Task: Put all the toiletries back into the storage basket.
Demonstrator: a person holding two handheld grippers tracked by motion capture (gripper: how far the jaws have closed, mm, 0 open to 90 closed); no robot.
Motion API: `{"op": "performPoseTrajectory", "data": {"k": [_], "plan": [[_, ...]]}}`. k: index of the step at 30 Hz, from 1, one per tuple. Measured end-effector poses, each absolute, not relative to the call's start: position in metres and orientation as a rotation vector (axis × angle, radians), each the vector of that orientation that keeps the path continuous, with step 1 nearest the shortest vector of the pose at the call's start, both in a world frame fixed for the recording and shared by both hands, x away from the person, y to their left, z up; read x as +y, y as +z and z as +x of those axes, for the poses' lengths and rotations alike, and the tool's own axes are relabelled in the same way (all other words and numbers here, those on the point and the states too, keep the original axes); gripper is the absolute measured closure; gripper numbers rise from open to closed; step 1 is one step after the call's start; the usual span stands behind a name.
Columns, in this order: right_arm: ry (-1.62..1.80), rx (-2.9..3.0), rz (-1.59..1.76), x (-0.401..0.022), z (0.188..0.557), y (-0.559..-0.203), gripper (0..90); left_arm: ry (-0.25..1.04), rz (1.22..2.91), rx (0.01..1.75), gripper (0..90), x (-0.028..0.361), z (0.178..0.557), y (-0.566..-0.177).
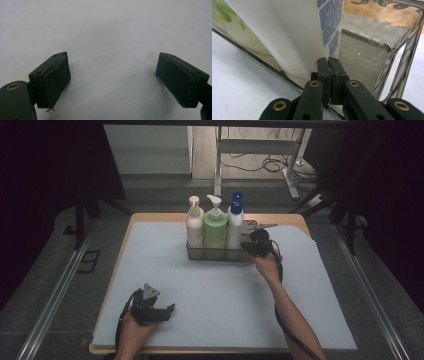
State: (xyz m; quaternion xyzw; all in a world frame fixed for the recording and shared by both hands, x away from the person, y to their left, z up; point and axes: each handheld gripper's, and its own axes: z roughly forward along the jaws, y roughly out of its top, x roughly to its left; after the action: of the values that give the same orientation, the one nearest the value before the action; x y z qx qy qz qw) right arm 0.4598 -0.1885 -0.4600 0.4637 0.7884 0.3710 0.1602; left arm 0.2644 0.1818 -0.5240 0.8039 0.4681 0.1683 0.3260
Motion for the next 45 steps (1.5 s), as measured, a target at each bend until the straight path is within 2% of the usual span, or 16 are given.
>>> {"op": "performPoseTrajectory", "data": {"k": [12,22,37,45], "plan": [[1.074,2.248,1.319,-0.187,0.457,-0.460,89.5,0.442,2.107,1.227,11.9,0.182,0.264,-0.524],[1.042,2.249,1.309,-0.189,0.457,-0.456,79.5,0.442,2.106,1.227,12.0,0.182,0.264,-0.524],[1.043,2.237,1.258,-0.204,0.439,-0.438,41.9,0.441,2.106,1.227,12.0,0.182,0.264,-0.524],[1.032,2.239,1.200,-0.213,0.424,-0.432,31.1,0.442,2.106,1.226,11.9,0.182,0.264,-0.524]]}}
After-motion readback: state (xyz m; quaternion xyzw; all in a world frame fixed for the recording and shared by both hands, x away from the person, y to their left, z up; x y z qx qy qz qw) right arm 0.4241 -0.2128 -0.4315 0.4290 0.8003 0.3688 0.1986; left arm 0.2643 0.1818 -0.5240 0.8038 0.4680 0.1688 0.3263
